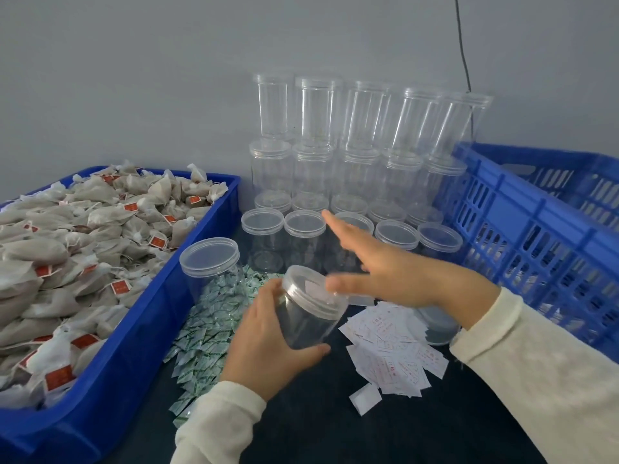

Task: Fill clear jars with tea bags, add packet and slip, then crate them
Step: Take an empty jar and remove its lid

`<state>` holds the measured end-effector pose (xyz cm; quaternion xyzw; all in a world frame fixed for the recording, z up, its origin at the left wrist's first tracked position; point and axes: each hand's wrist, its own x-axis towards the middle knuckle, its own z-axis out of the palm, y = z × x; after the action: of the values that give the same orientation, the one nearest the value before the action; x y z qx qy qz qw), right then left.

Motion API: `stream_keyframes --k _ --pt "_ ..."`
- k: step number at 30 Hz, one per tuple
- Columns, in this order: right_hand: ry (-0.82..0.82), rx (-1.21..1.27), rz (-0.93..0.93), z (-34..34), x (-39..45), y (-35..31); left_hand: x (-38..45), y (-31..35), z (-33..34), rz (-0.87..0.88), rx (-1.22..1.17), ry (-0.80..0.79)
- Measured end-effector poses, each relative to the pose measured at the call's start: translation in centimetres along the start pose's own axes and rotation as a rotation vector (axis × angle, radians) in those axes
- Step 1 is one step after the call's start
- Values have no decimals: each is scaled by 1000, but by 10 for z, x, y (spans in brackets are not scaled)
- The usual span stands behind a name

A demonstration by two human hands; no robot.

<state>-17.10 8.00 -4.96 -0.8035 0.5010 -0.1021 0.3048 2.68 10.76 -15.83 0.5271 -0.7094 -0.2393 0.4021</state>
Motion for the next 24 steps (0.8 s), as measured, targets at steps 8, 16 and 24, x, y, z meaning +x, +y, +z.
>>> stream_keyframes --k 8,16,24 --pt "-175 174 475 15 37 -5 -2 13 17 245 615 251" --pt "-144 136 234 12 25 4 -2 4 11 251 485 117" --pt "-246 -190 -95 -5 7 -8 -1 3 -2 42 -259 -284"
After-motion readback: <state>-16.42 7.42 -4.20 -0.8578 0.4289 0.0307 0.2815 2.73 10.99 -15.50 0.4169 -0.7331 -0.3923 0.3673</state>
